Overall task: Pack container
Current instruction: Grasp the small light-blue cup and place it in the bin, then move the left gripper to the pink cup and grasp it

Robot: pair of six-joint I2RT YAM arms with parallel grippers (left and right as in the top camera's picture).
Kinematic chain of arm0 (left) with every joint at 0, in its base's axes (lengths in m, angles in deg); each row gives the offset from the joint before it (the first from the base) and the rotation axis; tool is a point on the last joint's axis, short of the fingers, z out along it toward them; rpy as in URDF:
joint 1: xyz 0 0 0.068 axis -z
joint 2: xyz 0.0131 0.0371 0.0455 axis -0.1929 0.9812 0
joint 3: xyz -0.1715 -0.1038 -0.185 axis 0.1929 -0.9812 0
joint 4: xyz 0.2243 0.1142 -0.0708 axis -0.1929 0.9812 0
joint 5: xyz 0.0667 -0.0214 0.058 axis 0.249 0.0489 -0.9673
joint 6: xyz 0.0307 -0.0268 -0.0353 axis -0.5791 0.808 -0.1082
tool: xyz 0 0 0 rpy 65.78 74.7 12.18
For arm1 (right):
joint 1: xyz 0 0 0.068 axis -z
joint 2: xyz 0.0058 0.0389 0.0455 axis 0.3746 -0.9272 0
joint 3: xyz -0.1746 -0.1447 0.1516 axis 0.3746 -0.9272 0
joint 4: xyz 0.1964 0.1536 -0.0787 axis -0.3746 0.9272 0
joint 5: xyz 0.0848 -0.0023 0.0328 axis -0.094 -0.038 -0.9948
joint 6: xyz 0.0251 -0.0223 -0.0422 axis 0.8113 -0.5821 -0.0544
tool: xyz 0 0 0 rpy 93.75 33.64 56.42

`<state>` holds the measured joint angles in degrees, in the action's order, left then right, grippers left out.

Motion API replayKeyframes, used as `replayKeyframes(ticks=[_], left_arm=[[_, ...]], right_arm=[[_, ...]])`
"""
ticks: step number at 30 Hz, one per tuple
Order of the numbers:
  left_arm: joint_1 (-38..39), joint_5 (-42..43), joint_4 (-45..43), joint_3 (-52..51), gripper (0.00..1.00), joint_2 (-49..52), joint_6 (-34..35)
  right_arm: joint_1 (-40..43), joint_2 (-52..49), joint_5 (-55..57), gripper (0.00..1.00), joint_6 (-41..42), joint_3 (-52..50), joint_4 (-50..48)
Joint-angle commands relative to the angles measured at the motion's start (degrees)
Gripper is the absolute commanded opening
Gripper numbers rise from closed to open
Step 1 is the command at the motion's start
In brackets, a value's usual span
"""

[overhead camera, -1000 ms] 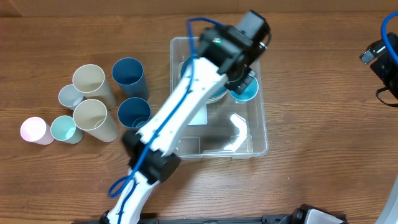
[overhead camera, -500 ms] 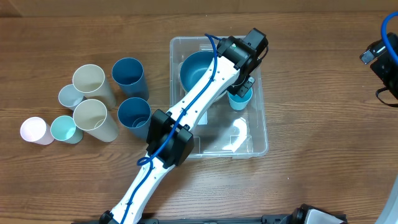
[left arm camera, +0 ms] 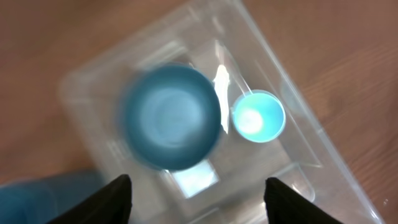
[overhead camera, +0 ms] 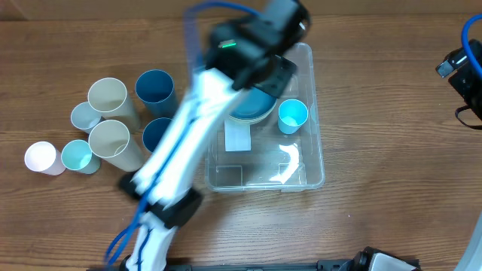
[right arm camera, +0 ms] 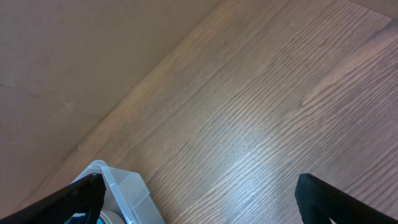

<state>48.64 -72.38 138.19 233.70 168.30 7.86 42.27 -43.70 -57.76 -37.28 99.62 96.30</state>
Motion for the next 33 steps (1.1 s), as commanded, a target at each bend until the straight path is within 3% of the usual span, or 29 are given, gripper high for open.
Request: replayKeyframes(ticks=[1, 4, 9, 14, 21, 33], left_arm=[[-7.89, -10.82, 3.39, 1.03, 0.72, -14.47, 5.25], [-28.13, -4.55, 3.39, -2.12, 0.76, -23.89, 8.7], [-59.25, 7.61, 3.39, -16.44, 0.75, -28.06, 7.67], [-79.06, 10.51, 1.33, -38.73, 0.71, -25.42, 13.86], [-89.46, 15.17, -13.97, -59.43, 0.65, -17.05, 15.47], [-82.23, 11.54, -29.03, -63.89, 0.66, -10.16, 9.09]], right_arm=[[0.22, -0.2, -0.31, 1.0, 0.09, 0.24, -0.15], [0.22, -0.2, -0.31, 1.0, 0.09, 0.24, -0.15], [0.22, -0.2, -0.31, 1.0, 0.09, 0.24, -0.15], [0.22, -0.2, -0.31, 1.0, 0.09, 0.24, -0.15], [0.22, -0.2, -0.31, 1.0, 0.09, 0.24, -0.15], [0.22, -0.2, -0.31, 1.0, 0.09, 0.24, -0.15]])
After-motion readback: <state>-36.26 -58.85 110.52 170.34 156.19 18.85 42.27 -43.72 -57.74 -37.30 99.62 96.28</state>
